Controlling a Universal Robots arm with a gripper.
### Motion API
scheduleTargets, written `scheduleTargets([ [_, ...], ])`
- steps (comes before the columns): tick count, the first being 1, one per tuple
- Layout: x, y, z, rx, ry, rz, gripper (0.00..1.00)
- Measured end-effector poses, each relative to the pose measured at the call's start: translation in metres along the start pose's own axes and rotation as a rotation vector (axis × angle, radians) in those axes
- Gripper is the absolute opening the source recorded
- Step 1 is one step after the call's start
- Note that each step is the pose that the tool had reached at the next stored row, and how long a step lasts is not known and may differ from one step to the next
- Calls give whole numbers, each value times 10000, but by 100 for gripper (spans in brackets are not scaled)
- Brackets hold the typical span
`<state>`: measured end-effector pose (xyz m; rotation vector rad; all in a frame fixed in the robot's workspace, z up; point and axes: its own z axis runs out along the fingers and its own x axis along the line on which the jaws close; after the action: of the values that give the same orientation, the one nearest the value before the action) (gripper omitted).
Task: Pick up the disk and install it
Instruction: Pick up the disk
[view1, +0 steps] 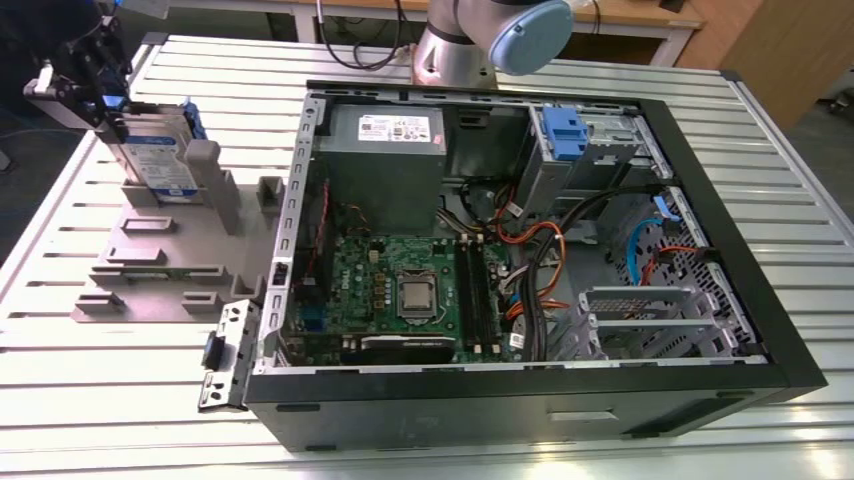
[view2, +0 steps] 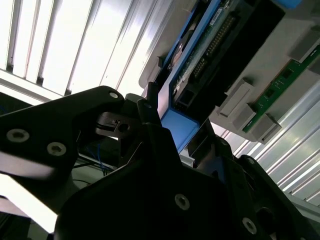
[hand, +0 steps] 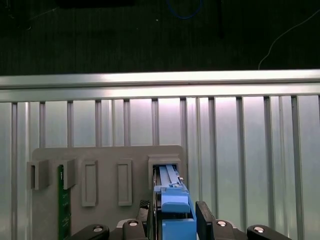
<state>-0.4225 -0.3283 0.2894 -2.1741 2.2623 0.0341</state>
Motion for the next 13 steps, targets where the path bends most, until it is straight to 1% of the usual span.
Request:
scheduleTargets([
  [13,0,1,8,0,0,-1,48],
])
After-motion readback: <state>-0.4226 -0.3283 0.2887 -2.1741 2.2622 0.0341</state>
